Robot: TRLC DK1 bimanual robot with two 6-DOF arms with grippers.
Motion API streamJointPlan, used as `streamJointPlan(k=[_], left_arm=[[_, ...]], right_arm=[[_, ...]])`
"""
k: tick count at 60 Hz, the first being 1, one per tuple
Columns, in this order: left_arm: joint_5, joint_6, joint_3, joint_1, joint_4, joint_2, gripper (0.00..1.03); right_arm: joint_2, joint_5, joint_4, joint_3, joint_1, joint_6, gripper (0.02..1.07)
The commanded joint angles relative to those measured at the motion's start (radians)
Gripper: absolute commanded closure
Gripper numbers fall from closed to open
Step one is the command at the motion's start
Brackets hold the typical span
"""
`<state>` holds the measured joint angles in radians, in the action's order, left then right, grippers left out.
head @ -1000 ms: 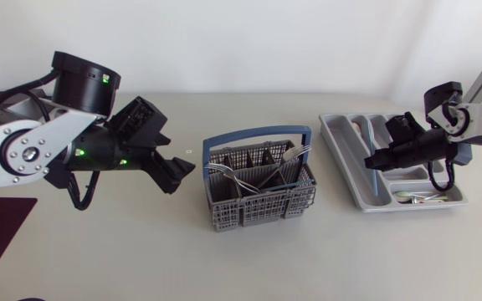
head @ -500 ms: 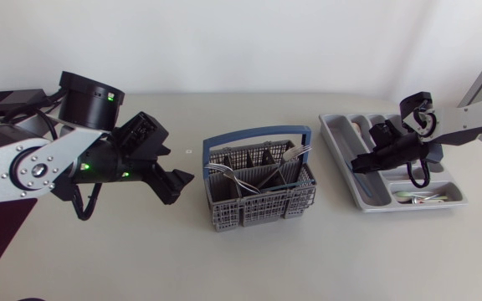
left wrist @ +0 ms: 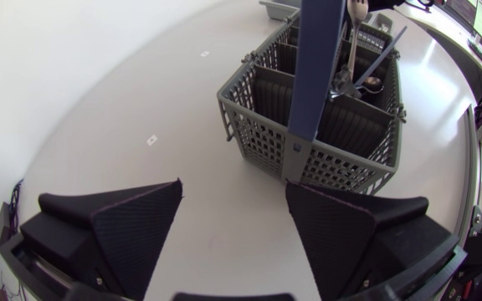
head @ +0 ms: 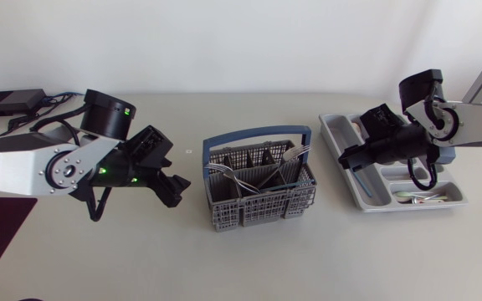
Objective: Sort the cutlery from the basket into the organizer compartments.
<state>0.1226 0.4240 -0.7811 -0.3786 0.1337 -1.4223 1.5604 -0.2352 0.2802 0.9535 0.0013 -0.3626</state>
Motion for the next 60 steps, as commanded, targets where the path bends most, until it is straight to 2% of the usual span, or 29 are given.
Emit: streamJointPlan(k=[1,3,11,26,42,60], left_arm=[[0.011,0.021,0.023,-0.003,-0.014,-0.040,0.39],[0.020,0.018,0.023,-0.005,-0.023,-0.047,0.45],[0.043,0.016,0.026,-0.019,-0.037,-0.061,0.66],[0.097,0.015,0.011,-0.037,-0.045,-0.089,0.99],[0.104,0.010,-0.020,-0.056,-0.068,-0.122,1.00],[0.126,0.007,-0.050,-0.009,-0.092,-0.142,1.00]], right_arm=[[-0.020,-0.001,0.002,-0.033,0.028,0.028,0.76],[-0.023,-0.001,0.005,-0.036,0.042,0.034,0.83],[-0.020,-0.004,0.008,-0.047,0.081,0.045,1.01],[-0.022,-0.019,0.019,-0.053,0.132,0.074,1.02],[-0.088,-0.061,0.073,-0.090,0.216,0.113,1.02],[-0.114,-0.058,0.083,-0.099,0.348,0.192,1.02]])
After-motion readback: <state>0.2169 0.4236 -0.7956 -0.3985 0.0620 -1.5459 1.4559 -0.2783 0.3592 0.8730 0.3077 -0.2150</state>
